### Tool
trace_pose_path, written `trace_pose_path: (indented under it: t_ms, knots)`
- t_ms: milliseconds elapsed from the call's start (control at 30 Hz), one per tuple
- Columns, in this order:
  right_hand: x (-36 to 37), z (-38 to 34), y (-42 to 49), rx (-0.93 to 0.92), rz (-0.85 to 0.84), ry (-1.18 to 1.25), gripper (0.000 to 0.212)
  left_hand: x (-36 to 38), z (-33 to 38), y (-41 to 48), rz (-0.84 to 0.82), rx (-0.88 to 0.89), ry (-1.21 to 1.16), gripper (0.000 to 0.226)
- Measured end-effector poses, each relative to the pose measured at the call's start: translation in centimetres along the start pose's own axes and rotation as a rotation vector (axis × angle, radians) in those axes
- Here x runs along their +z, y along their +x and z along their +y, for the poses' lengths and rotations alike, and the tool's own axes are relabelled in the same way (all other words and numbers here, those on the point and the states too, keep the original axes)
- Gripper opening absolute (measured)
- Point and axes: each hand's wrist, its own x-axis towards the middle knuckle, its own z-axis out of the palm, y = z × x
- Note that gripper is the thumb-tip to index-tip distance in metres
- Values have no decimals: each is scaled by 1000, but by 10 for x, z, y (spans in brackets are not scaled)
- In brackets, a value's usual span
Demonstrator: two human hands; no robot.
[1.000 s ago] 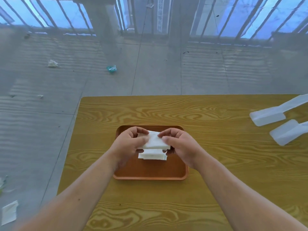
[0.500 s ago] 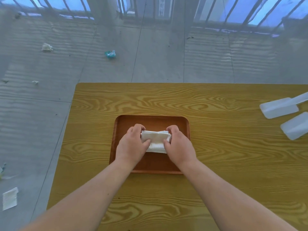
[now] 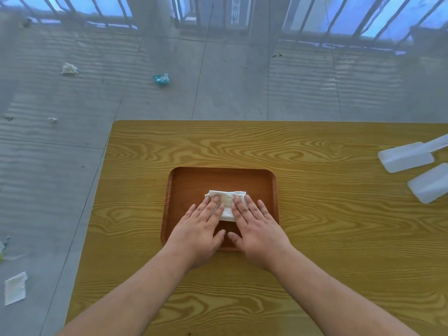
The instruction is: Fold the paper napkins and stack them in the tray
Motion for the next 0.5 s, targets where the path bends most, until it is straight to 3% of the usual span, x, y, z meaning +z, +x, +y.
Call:
trace_pose_path:
  t_ms: [300,500]
  knots:
    - [-3,-1,-2,14,-31,32,75,-2,1,-1,-20,-17,-3,78]
    - [-31,-7,-4,66,-11,219,81,-31,10,-1,-49,-38,-11,89]
